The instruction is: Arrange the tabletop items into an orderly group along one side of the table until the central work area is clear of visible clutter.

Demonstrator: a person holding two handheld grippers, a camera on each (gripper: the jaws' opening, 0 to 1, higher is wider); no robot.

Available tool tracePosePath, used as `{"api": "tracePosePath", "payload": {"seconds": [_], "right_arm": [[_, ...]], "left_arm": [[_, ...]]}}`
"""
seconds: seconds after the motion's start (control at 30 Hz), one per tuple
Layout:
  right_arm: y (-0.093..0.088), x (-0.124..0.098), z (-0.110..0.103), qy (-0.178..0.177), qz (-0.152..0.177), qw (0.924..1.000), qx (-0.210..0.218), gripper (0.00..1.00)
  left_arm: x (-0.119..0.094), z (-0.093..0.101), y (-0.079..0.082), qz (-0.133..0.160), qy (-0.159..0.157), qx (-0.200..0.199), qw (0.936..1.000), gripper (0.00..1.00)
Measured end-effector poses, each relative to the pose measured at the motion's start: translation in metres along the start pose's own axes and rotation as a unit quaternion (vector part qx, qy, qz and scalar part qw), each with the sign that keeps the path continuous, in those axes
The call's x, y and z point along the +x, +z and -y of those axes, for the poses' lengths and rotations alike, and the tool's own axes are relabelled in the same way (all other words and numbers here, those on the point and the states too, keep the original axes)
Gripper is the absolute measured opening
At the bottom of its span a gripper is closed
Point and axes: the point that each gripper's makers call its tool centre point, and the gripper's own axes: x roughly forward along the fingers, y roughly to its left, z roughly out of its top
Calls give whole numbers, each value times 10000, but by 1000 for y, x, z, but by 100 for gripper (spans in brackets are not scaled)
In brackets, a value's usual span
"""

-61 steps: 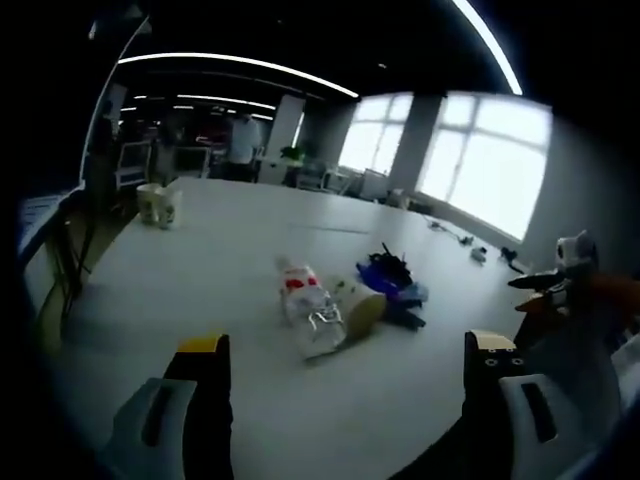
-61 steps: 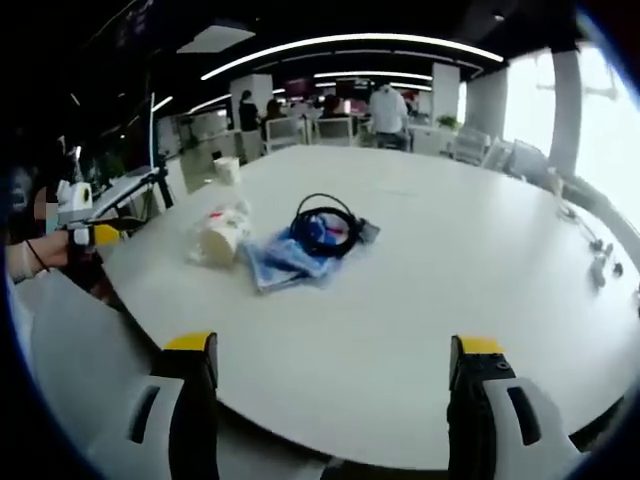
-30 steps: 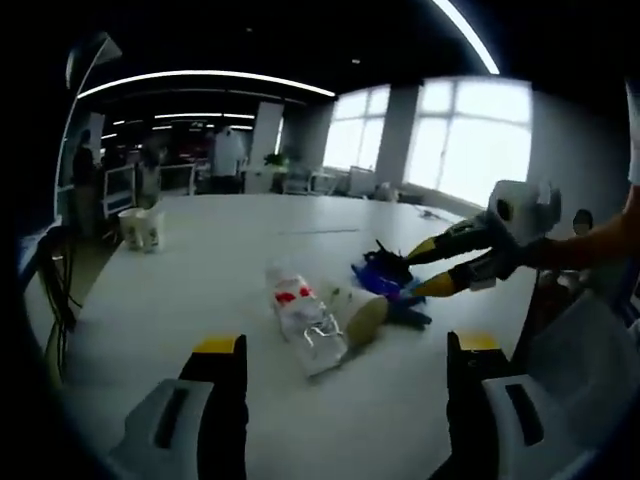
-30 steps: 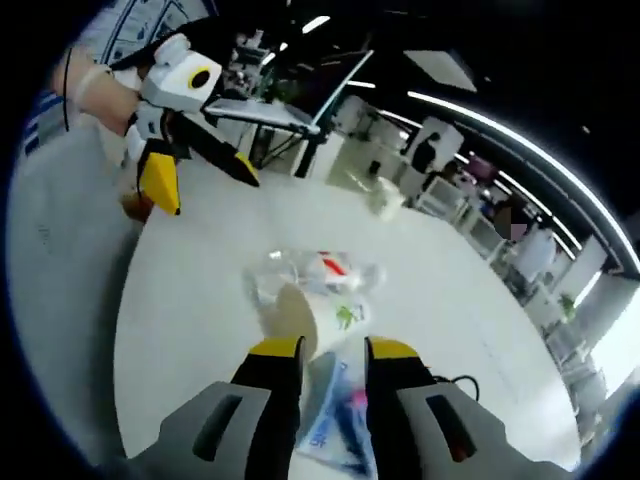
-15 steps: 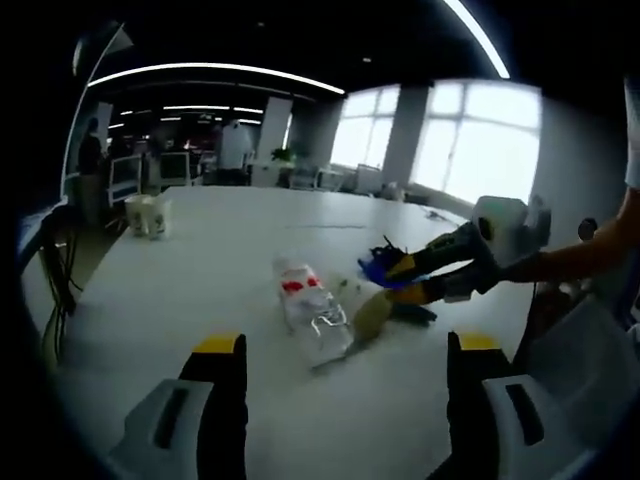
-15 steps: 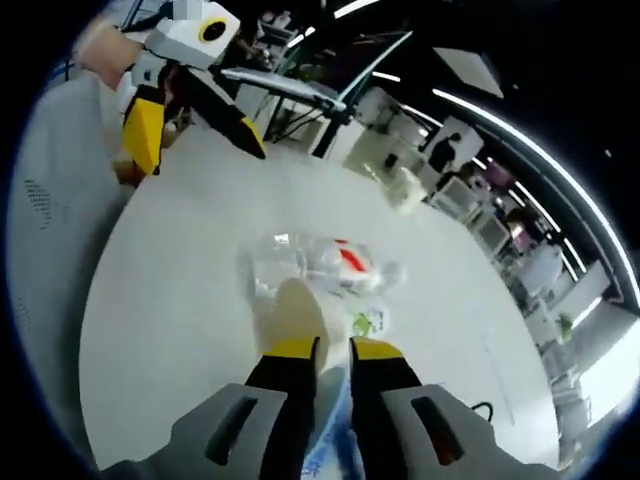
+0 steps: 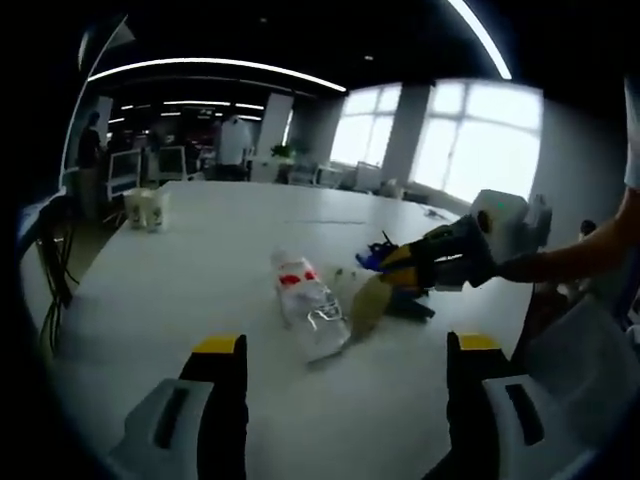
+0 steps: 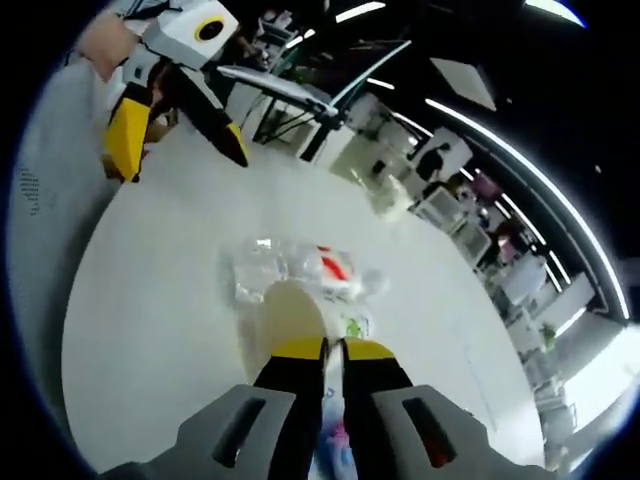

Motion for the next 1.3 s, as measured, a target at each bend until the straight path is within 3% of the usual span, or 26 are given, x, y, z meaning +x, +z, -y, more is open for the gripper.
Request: {"api": "tracePosePath", "payload": {"seconds": [0.23, 0.7, 0.83, 0.93, 1.07, 1.13, 1.2, 1.3], "right_arm": [[3, 0, 21, -211, -2, 9998, -4, 0], [6, 1, 30, -90, -81, 9997, 195, 0], [4, -1, 32, 101, -145, 9979, 618, 0], [2, 0, 35, 192, -173, 9957, 888, 0], [-2, 3, 39, 447, -308, 9863, 1561, 0], [-6, 3, 39, 570, -442, 9822, 1736, 0], [-8, 3, 43, 633, -516, 9787, 1882, 0], [-11, 6, 47, 744, -645, 9741, 2036, 0]], "left_arm": [[2, 0, 1, -10, -33, 56, 10000, 79], [5, 1, 3, -23, -91, 187, 9998, 78], [6, 4, 0, -85, -163, 475, 9987, 78], [9, 6, -2, -149, -207, 480, 9985, 78], [14, 10, 0, -91, -314, 730, 9968, 78], [18, 12, -4, -178, -436, 433, 9980, 78], [21, 11, 0, -85, -419, 622, 9971, 77], [23, 13, 2, -90, -441, 584, 9973, 78]]}}
